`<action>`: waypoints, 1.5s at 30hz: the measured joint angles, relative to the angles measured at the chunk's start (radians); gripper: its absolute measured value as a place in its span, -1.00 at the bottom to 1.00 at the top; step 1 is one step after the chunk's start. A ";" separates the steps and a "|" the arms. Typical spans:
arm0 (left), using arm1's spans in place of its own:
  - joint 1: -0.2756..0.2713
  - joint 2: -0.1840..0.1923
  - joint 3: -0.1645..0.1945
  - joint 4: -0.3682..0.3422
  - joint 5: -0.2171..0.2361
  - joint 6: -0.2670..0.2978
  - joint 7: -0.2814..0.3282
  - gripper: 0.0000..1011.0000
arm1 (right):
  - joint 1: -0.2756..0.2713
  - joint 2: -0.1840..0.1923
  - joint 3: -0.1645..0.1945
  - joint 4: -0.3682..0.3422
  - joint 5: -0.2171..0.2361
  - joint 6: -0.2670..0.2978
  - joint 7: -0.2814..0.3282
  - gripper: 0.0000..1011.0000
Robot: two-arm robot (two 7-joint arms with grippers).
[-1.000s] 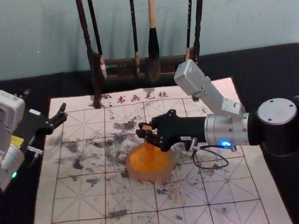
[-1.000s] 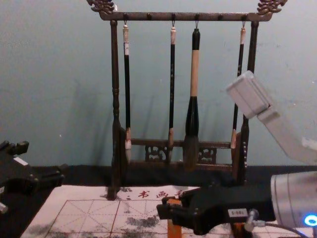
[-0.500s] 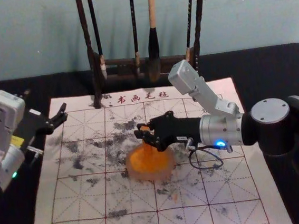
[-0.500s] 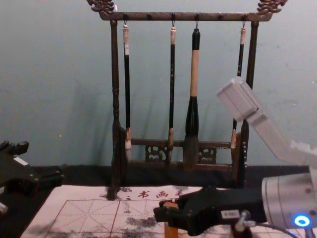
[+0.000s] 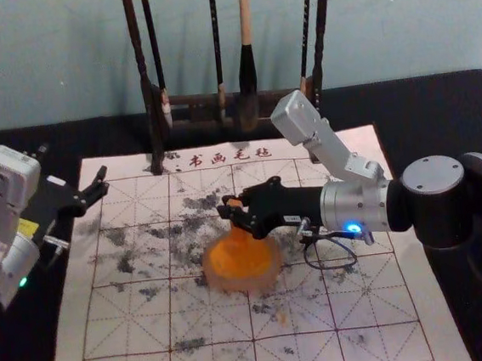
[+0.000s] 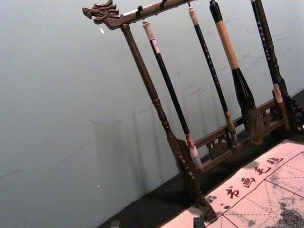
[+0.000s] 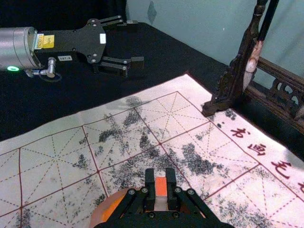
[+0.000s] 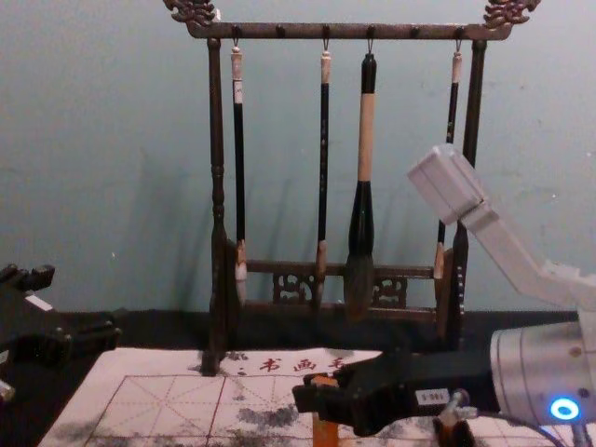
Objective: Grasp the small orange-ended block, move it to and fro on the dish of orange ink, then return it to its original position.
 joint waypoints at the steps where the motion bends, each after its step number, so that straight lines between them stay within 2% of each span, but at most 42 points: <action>1: 0.000 0.000 0.000 0.000 0.000 0.000 0.000 0.98 | 0.000 0.001 0.000 0.000 0.001 0.000 0.000 -0.78; 18: 0.000 0.000 0.000 0.000 0.000 0.000 0.000 0.98 | -0.022 0.046 0.001 -0.046 0.003 -0.021 0.012 -0.78; 34: 0.000 0.000 0.000 0.000 0.000 0.000 0.000 0.98 | -0.066 0.089 0.008 -0.101 0.012 -0.028 0.016 -0.78; 45: 0.000 0.000 0.000 0.000 0.000 0.000 0.000 0.98 | -0.089 0.104 0.004 -0.138 0.024 -0.027 0.022 -0.78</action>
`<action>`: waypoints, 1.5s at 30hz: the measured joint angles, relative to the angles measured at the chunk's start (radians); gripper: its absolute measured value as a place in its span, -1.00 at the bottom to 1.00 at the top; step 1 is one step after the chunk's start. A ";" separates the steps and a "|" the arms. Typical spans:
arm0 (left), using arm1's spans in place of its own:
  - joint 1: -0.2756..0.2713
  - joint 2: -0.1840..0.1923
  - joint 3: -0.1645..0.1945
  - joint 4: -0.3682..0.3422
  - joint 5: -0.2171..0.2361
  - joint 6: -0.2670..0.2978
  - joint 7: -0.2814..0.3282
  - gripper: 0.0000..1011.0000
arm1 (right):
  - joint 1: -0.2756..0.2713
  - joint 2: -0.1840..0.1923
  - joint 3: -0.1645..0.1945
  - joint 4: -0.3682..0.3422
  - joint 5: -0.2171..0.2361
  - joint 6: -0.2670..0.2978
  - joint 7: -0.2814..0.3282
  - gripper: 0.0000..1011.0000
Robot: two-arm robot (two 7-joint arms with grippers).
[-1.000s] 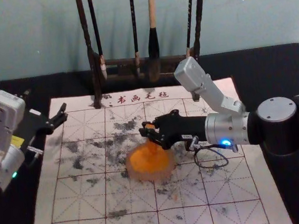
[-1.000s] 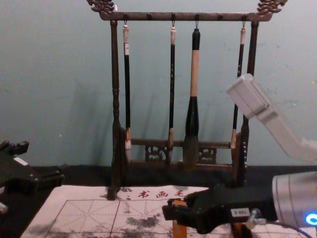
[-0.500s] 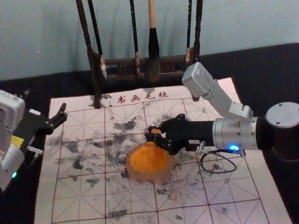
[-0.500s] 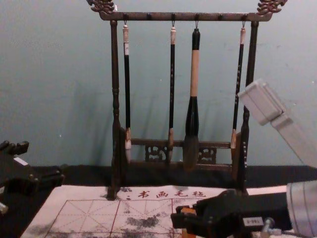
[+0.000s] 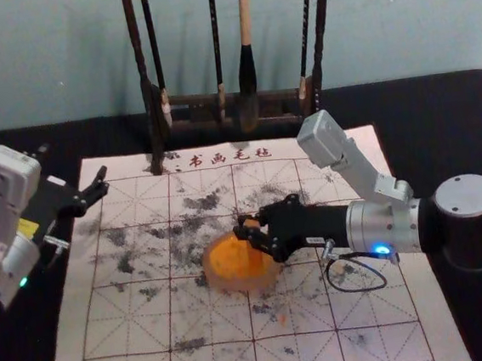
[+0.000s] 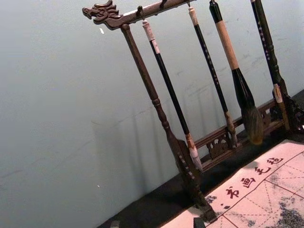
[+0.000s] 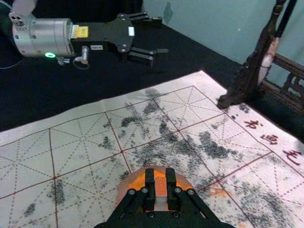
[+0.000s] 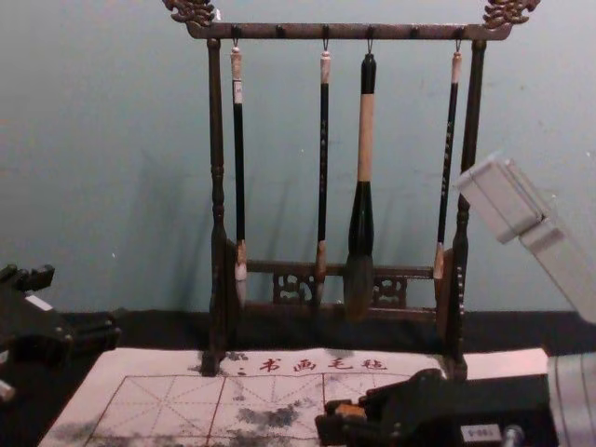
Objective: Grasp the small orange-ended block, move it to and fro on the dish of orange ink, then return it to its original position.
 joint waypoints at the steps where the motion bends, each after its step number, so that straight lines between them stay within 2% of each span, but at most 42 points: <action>1: 0.000 0.000 0.000 0.000 0.000 0.000 0.000 0.98 | -0.001 0.000 -0.001 -0.001 0.001 0.000 0.000 -0.78; 9: 0.000 0.000 0.000 0.000 0.000 0.000 0.000 0.98 | -0.003 -0.016 -0.012 -0.002 0.002 -0.013 -0.001 -0.78; 19: 0.000 0.000 0.000 0.000 0.000 0.000 0.000 0.98 | 0.009 -0.045 -0.023 0.030 -0.001 -0.020 -0.006 -0.78; 33: 0.000 0.000 0.000 0.000 0.000 0.000 0.000 0.98 | 0.033 -0.080 -0.022 0.076 -0.003 -0.029 -0.018 -0.78; 45: 0.000 0.000 0.000 0.000 0.000 0.000 0.000 0.98 | 0.041 -0.091 -0.012 0.098 -0.015 -0.035 -0.032 -0.78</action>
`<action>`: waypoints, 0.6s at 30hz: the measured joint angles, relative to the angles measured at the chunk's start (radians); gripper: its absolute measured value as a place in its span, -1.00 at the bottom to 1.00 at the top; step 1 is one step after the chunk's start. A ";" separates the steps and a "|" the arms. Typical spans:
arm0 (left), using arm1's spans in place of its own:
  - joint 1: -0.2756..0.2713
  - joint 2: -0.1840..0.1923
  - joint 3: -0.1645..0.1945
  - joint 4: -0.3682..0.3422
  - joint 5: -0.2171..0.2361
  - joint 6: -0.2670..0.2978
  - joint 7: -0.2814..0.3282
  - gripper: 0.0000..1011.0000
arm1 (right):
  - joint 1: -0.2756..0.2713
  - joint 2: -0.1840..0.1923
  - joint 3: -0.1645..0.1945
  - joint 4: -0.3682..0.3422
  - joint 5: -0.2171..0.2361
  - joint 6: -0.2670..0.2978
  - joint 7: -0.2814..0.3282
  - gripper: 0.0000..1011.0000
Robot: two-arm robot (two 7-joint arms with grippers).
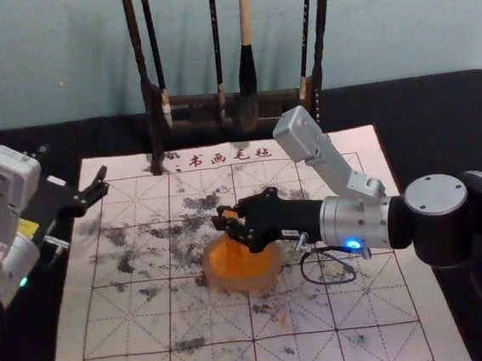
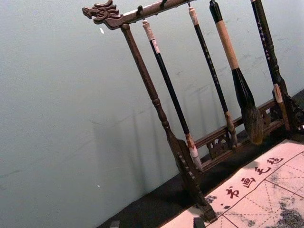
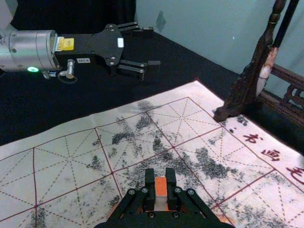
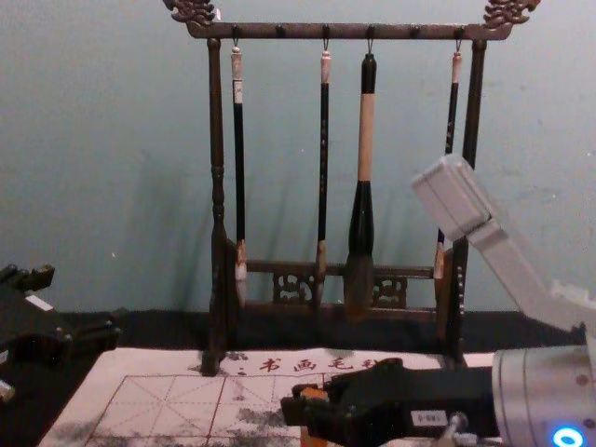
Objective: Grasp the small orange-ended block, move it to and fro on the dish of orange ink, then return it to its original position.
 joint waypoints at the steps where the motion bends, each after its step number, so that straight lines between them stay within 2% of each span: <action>1: 0.000 0.000 0.000 0.000 0.000 0.000 0.000 0.98 | 0.000 0.000 0.001 0.000 -0.001 0.000 -0.001 -0.78; 10: 0.000 0.000 0.000 0.000 0.000 0.000 0.000 0.98 | -0.005 0.012 0.012 -0.004 -0.008 -0.003 -0.003 -0.78; 18: 0.000 0.000 0.000 0.000 0.000 0.000 0.000 0.98 | -0.022 0.039 0.024 -0.028 -0.011 -0.004 0.001 -0.78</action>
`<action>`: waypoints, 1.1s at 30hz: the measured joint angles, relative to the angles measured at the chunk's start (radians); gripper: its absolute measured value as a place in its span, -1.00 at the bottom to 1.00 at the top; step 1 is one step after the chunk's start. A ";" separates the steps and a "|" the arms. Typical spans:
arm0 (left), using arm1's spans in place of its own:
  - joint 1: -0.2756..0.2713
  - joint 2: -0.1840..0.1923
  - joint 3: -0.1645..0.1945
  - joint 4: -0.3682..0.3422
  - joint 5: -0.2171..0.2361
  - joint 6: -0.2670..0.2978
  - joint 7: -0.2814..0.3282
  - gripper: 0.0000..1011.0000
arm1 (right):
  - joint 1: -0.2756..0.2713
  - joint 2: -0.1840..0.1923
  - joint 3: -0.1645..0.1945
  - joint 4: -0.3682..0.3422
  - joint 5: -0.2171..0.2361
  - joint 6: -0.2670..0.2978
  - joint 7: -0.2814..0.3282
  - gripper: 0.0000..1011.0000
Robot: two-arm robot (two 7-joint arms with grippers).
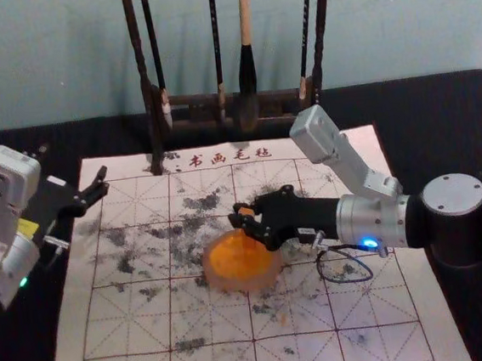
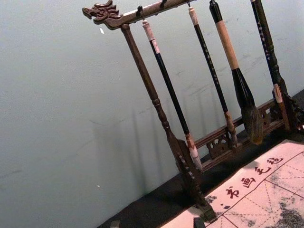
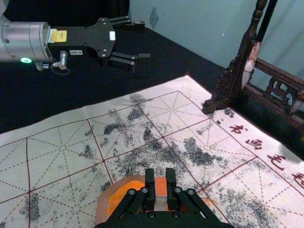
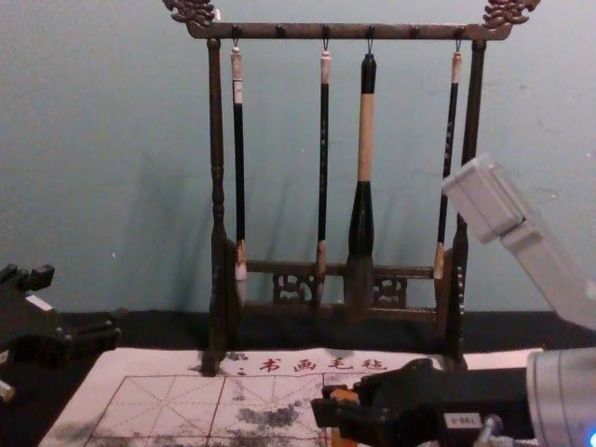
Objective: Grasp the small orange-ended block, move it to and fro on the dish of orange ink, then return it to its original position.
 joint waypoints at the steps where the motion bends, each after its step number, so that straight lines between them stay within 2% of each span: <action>1: 0.000 0.000 0.000 0.000 0.000 0.000 0.000 0.98 | -0.001 0.002 0.001 -0.002 0.000 0.000 0.001 -0.78; 16: 0.000 0.000 0.000 0.000 0.000 0.000 0.000 0.98 | -0.038 0.036 0.001 -0.056 0.017 0.010 0.021 -0.78; 25: 0.000 0.000 0.000 0.000 0.000 0.000 0.000 0.98 | -0.042 0.027 -0.014 -0.068 0.024 0.017 0.028 -0.78; 33: 0.000 0.000 0.000 0.000 0.000 0.000 0.000 0.98 | -0.027 0.004 -0.030 -0.048 0.023 0.018 0.027 -0.78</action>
